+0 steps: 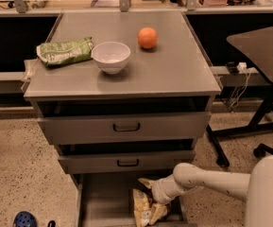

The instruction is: Pick brown chip bag from bottom drawer and place on counter

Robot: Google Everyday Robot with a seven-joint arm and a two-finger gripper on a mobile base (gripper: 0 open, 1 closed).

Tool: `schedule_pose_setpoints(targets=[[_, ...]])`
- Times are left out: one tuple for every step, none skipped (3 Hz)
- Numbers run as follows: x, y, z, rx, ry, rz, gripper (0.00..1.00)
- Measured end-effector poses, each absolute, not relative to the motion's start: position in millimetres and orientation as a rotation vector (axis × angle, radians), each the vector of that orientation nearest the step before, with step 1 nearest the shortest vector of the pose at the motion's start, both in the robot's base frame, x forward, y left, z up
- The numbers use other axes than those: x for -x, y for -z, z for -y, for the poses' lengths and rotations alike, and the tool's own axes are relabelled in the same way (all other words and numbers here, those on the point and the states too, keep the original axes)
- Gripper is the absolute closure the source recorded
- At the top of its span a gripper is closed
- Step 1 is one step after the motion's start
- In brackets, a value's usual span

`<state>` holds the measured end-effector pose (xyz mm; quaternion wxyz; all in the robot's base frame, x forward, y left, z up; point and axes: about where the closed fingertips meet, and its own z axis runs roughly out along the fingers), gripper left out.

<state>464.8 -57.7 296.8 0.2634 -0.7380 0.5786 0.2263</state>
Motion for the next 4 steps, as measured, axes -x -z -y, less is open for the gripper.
schedule_pose_setpoints(targets=[[-462.5, -275.0, 82.8, 2.021, -0.584, -1.627, 0.19], [-460.9, -246.7, 92.6, 1.976, -0.645, -1.606, 0.50], [-472.6, -225.1, 78.5, 1.953, -0.687, -1.507, 0.81], [-483.4, -230.1, 68.3, 1.949, -0.649, -1.413, 1.00]])
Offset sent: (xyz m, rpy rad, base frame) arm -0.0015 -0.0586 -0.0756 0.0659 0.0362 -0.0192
